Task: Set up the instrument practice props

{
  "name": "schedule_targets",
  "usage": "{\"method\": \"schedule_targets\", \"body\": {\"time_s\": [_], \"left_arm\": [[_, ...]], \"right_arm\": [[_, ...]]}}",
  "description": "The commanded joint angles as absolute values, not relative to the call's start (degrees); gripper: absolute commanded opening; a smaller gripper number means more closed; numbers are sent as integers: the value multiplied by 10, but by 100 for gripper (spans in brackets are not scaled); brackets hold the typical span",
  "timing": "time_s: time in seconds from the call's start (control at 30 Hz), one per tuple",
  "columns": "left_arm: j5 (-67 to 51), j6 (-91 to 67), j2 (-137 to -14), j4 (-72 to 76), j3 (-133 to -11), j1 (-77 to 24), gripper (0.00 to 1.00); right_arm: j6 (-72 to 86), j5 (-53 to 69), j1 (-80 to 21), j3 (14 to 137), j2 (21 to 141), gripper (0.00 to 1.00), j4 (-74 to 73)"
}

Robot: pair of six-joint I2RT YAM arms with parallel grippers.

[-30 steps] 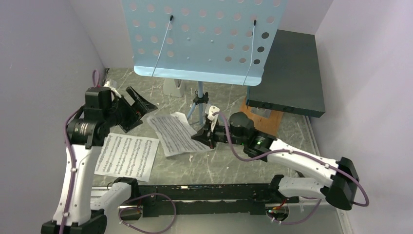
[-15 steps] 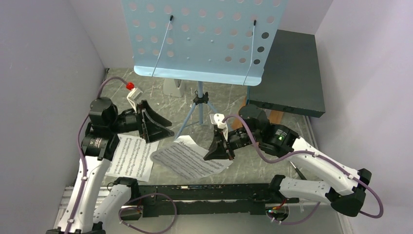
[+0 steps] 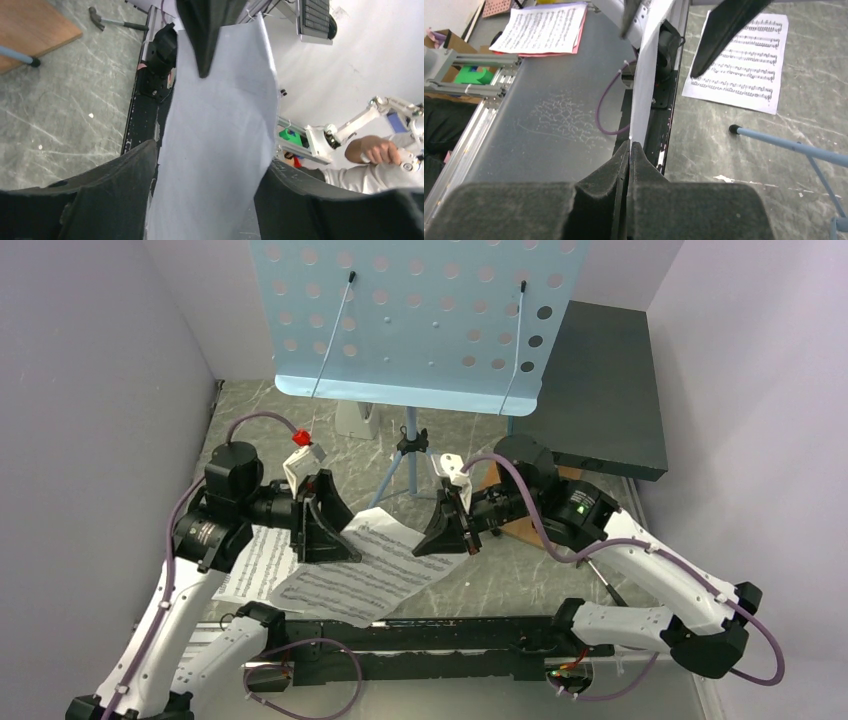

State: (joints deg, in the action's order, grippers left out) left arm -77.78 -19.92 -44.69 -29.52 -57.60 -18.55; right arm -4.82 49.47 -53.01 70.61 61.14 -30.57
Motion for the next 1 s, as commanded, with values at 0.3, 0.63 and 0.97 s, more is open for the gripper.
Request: {"method": "schedule_targets", "body": {"time_s": [0.3,0.63,0.97], "left_arm": [[-623,-112,-392,-307,-666,-189,0],[-496,-201,-346,-206,-689,-189,0],[-440,-411,-334,80,-610,-189,0]], "right_arm": [[59,455,-524,737,640,28,-197],[203,412,-455,641,556,100,-11],[435,467,-446,497,541,91,411]]}}
